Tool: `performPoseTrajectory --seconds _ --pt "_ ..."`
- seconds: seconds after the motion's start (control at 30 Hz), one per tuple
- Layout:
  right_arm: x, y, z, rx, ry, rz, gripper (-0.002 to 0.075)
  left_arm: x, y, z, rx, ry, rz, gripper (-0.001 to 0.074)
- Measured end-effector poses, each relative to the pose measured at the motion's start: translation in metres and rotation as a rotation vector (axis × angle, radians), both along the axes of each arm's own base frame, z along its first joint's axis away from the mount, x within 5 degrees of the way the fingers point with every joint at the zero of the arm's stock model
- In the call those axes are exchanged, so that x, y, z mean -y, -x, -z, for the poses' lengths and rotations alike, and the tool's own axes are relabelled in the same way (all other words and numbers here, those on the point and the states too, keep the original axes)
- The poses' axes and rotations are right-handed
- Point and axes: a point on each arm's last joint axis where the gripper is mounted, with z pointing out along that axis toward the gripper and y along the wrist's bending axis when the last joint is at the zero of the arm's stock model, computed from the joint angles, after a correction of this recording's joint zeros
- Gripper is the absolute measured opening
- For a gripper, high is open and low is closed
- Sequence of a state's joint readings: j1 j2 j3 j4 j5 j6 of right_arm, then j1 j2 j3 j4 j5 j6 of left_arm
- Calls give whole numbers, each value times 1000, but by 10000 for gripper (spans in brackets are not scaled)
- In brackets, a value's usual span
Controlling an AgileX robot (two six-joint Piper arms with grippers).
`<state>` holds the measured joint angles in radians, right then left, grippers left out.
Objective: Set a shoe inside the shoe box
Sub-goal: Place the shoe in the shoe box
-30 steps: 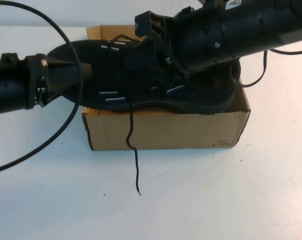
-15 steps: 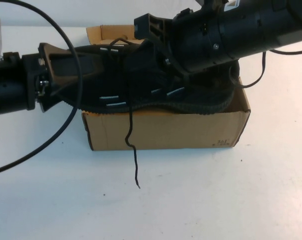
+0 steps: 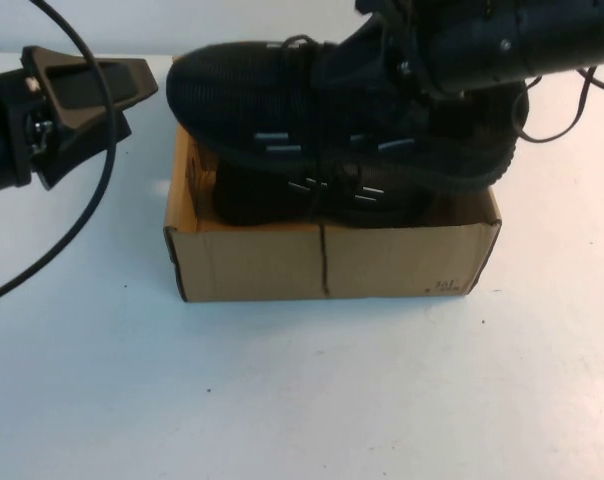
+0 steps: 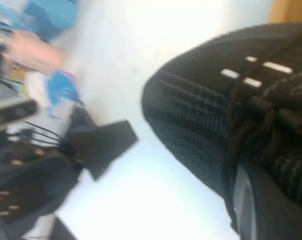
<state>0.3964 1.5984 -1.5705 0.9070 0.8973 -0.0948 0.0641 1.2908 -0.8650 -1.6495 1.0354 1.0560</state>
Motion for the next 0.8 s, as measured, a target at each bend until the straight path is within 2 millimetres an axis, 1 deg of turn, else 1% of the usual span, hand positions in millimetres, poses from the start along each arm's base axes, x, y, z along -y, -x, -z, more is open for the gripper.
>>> performPoseTrajectory --seconds 0.13,0.27,0.33,0.53,0.63,0.7,0.8 --pt "9 -5 -9 27 -97 -7 4 -2 -1 0 22 -11 -8 654" --pt "17 -8 -19 69 -131 -17 4 -2 -1 0 65 -40 -1 654" --pt "19 -7 -30 109 -135 -23 3 -2 -1 0 71 -44 0 654" --pt "21 0 -70 250 -140 -48 3 -1 2 -1 88 -41 29 654" --pt "22 0 -80 300 -122 -49 2 1 4 -3 130 -47 68 654" --pt "21 -5 -79 306 -112 -48 2 2 5 -3 159 -57 86 654" --pt "18 -17 -67 305 -72 -56 2 2 6 -3 186 -79 99 636"
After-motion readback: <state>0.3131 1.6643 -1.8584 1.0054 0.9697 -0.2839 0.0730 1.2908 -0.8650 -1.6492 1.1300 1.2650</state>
